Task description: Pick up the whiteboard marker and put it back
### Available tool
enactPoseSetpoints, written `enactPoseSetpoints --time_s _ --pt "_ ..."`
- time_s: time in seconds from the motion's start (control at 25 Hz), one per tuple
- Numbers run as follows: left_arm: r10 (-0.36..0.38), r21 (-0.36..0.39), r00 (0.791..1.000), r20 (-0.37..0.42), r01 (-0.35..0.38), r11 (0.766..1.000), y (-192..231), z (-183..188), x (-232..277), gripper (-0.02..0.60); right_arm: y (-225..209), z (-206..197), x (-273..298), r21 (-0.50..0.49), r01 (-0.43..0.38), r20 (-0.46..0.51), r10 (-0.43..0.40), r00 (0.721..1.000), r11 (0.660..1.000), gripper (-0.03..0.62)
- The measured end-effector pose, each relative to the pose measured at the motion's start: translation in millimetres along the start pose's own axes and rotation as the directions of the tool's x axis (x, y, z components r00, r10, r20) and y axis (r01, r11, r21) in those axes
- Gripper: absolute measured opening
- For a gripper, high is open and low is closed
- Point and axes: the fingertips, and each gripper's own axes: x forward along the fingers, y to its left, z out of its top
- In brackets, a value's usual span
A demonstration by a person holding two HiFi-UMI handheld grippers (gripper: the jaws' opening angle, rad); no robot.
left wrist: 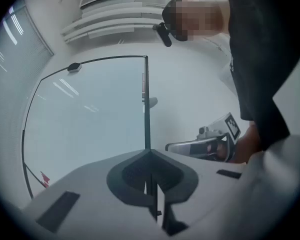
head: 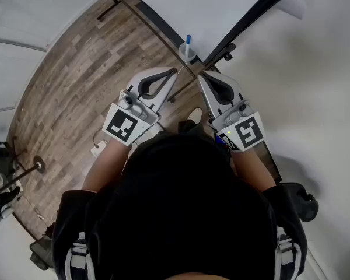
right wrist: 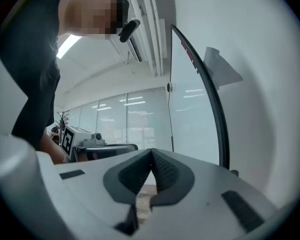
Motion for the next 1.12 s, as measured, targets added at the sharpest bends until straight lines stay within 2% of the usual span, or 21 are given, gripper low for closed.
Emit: enactPoseSetpoints --time_s 0.28,0.6,1.12 --pt "-0.007 0.004 1.000 0.016 0.007 1.000 -8.0 -5.6 -21.0 0.003 20.0 -2.6 1.4 -0.051 0.028 0.009 -0.027 1.000 0.998 -0.003" --pt "0.008 0.020 1.000 0.027 -0.008 1.000 -12.1 -3.5 -20.5 0.003 18.1 -6.7 -5.1 -0.045 0.017 -0.008 -0.017 1.000 0.999 -0.003" --pt "0.034 0.034 0.999 0.024 -0.035 0.999 -10.7 9.0 33.7 0.003 -29.6 6.0 -11.9 -0.062 -0.048 -0.005 0.048 0.999 0.997 -0.003"
